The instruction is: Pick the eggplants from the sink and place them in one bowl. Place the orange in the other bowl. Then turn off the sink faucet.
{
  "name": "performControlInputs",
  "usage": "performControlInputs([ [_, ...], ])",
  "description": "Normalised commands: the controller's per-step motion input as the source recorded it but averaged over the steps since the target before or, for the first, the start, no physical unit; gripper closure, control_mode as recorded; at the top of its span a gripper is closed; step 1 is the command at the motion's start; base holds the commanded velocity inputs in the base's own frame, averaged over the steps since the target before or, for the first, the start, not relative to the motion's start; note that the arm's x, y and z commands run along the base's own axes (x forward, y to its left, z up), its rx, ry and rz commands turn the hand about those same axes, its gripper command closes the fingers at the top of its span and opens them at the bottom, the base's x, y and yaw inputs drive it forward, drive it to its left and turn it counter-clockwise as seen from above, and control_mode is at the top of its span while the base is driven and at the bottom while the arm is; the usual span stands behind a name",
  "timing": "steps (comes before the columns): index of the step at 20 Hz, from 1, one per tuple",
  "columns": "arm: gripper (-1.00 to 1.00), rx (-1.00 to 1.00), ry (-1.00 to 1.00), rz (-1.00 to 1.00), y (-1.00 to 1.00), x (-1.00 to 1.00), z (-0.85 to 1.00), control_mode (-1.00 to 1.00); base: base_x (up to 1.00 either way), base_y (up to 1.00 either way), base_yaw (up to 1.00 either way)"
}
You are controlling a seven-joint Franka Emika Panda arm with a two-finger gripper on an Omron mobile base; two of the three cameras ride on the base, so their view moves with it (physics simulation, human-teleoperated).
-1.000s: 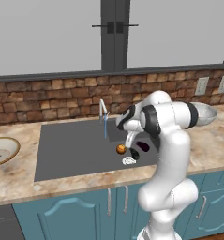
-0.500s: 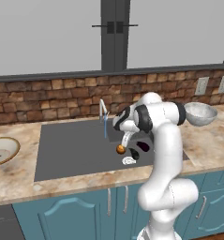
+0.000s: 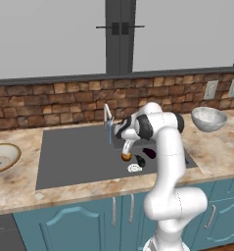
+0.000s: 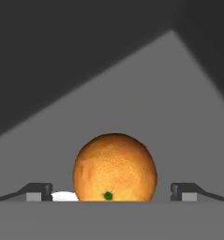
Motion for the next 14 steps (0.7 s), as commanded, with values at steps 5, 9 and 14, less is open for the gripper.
performControlInputs([
  [5,-1.0,0.0,0.06,0.02,0.01,0.33,-0.33,-1.0,0.0,0.0,0.0],
  [9,-1.0,0.0,0.1,0.03,0.07,0.07,-0.33,-1.0,0.0,0.0,0.0],
  [14,-1.0,0.0,0.06,0.02,0.02,-0.18,-0.35,-1.0,0.0,0.0,0.0],
])
